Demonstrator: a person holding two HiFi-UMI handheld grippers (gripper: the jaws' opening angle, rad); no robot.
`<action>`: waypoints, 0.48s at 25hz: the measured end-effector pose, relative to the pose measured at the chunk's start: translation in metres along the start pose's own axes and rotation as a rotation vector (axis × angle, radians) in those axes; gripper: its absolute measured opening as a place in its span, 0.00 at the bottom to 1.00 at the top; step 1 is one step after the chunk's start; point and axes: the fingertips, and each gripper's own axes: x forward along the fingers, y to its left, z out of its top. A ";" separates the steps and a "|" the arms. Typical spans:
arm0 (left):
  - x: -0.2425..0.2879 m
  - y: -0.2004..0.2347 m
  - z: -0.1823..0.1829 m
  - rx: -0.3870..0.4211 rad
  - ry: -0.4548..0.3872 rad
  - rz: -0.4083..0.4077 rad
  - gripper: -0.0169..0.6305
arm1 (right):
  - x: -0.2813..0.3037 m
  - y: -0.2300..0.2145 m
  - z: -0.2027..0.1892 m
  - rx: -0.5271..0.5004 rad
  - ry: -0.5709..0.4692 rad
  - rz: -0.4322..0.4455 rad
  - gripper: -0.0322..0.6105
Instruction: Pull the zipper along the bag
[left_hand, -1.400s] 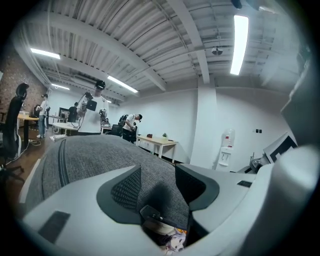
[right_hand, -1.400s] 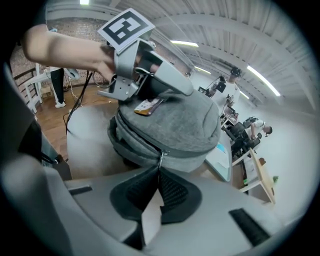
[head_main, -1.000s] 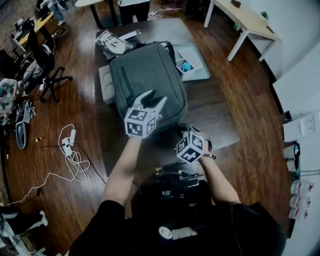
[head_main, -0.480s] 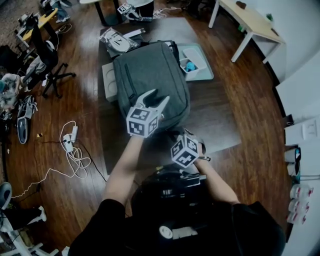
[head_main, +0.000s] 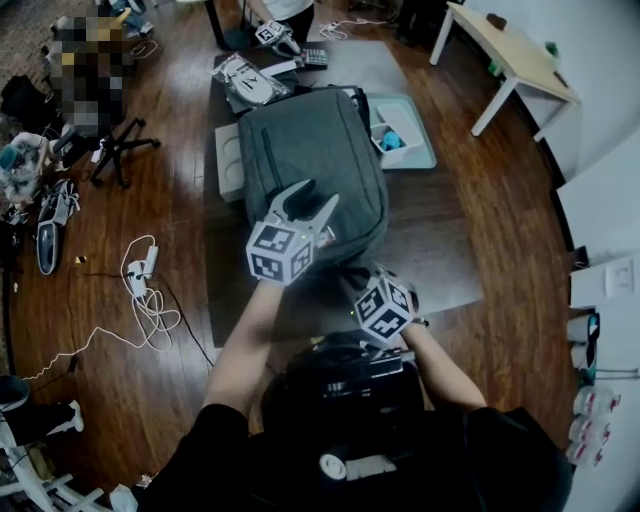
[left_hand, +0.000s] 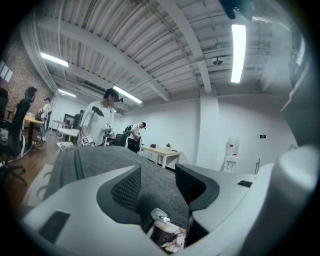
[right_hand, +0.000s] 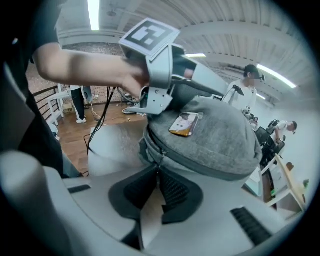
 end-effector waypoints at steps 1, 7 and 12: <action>-0.009 0.005 0.008 0.022 -0.029 0.018 0.35 | -0.007 -0.003 0.002 0.001 -0.019 0.010 0.15; -0.078 0.061 0.026 0.052 -0.162 0.202 0.35 | -0.067 -0.044 0.074 0.005 -0.334 0.004 0.26; -0.122 0.108 0.002 0.054 -0.120 0.348 0.35 | -0.057 -0.083 0.156 -0.028 -0.547 -0.085 0.18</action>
